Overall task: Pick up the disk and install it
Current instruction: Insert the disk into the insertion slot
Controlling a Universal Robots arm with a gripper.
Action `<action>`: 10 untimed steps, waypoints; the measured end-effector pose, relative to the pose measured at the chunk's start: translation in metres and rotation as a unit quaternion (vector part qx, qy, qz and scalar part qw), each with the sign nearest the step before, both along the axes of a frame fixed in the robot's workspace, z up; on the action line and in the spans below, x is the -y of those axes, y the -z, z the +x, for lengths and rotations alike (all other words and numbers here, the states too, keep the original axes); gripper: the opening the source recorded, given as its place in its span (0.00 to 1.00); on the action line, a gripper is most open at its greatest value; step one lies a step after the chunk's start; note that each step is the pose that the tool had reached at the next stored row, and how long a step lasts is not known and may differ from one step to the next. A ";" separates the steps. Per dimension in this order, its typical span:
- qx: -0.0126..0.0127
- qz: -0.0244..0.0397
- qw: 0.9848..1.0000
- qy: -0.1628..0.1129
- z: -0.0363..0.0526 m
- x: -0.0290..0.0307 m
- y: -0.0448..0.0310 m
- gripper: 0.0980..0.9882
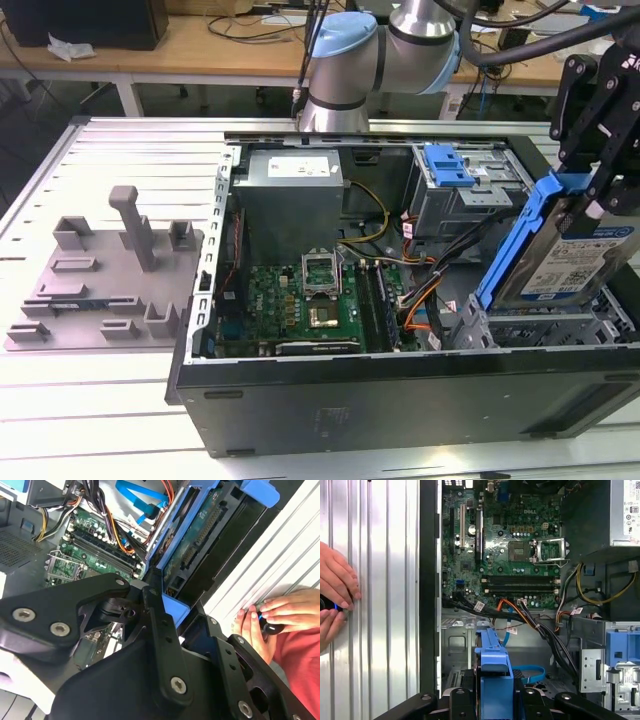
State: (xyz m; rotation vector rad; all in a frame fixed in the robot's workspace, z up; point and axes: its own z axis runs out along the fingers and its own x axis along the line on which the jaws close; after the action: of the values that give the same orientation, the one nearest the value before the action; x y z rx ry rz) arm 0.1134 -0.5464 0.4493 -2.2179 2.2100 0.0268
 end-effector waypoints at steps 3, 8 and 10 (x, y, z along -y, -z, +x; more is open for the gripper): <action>0.000 -0.001 1.000 0.000 -0.0001 -0.0001 -0.0089 0.30; 0.000 -0.001 1.000 0.008 -0.0002 0.0028 -0.0093 0.30; 0.000 -0.001 1.000 0.010 -0.0001 0.0028 -0.0093 0.30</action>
State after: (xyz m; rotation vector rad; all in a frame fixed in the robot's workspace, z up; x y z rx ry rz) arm 0.1133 -0.5493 0.4586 -2.1961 2.2327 0.0257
